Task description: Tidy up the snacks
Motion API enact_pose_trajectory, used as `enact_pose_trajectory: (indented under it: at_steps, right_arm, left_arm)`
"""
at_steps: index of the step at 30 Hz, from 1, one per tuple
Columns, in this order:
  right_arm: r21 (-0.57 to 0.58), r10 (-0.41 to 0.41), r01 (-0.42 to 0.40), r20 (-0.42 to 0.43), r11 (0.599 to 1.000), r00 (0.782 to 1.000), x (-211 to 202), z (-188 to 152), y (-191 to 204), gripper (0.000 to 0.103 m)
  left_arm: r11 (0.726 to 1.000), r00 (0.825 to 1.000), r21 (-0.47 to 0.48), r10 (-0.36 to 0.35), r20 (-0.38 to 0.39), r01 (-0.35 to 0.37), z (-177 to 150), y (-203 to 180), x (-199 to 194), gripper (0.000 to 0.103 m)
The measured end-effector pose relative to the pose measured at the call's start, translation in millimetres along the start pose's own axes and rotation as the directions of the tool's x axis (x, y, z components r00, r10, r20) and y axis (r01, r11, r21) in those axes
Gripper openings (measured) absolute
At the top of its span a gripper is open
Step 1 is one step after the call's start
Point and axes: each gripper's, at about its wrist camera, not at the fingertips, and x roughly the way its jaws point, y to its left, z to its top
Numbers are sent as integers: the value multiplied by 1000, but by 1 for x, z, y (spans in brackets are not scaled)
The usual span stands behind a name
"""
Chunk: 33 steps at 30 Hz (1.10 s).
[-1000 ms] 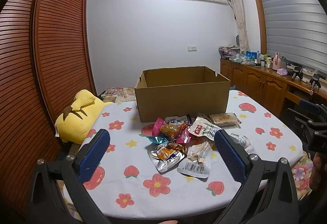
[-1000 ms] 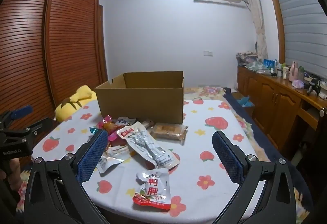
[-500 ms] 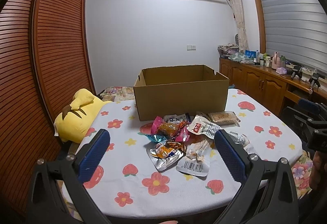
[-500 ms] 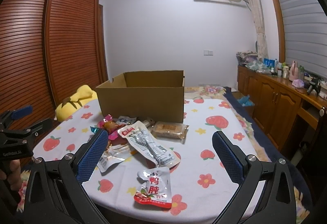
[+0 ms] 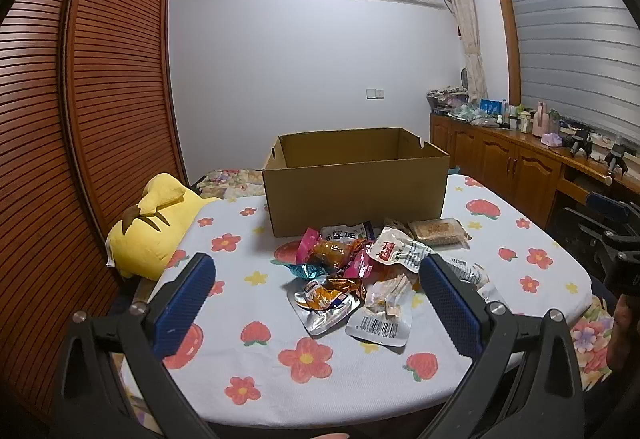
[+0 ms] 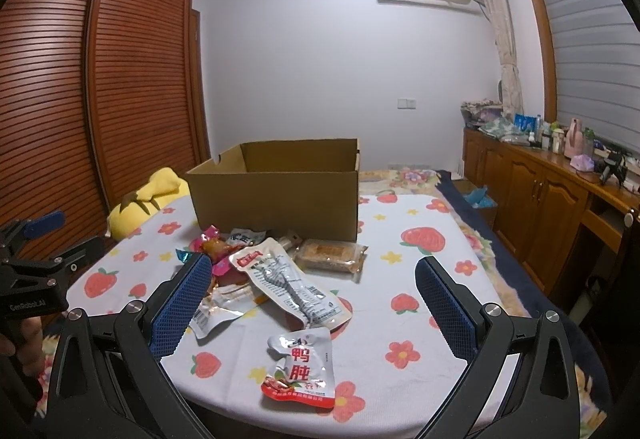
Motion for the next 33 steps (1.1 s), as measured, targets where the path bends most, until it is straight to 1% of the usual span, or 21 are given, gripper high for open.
enact_pose_trajectory:
  at_steps: [24,33]
  right_arm:
    - [0,0,0,4,1000,1000,0,0,0,103]
    - [0,1,-1,1,1000,1000,-1,0,0,103]
  left_arm:
    - [1000,1000,7,-16,8,16,4,-7,-10,103]
    - [1000,1000,7,-21,-9,21,0,-9,-7,103]
